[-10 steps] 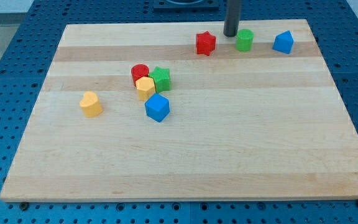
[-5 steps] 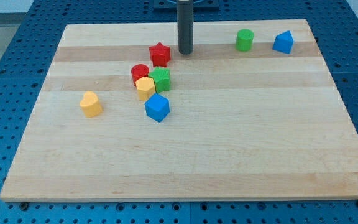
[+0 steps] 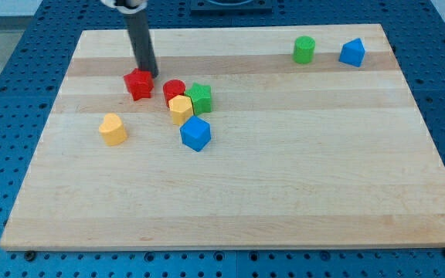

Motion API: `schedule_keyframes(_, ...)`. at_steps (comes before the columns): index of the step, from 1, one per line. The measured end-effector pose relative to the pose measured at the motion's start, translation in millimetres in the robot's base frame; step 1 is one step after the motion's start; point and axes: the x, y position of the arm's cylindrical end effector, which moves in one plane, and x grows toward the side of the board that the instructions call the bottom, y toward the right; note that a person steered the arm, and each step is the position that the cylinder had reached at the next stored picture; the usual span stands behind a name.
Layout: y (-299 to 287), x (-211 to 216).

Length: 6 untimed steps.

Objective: Slide the red star into the red circle

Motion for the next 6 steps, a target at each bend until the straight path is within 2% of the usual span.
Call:
schedule_keyframes(2,-8.6,23.4)
schedule_keyframes(4,-77.5,31.0)
schedule_keyframes(5,-58.0,49.6)
schedule_keyframes(6,-6.2,59.2)
